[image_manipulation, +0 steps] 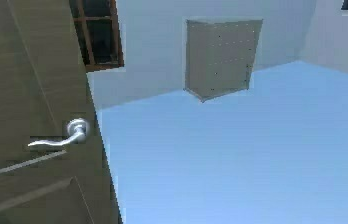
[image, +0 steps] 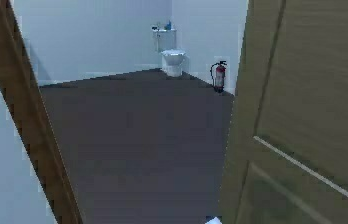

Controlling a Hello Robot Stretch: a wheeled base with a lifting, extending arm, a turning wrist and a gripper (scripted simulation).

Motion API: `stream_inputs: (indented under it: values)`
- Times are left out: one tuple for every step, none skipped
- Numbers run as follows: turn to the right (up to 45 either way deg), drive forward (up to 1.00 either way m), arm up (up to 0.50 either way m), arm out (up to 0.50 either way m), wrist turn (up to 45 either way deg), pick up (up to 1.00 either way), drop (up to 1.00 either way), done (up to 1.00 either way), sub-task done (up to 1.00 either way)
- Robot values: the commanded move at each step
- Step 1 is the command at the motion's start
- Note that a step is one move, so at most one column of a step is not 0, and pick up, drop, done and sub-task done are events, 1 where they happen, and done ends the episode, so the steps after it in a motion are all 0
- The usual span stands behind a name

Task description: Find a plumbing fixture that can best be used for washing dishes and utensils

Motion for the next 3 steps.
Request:
stream_inputs:
  values:
    - [0.0,0.7,0.0,0.0,0.0,0.0,0.0,0.0,0.0]
    - [-30.0,0.0,0.0,0.0,0.0,0.0,0.0,0.0,0.0]
    - [0.0,1.0,0.0,0.0,0.0,0.0,0.0,0.0,0.0]
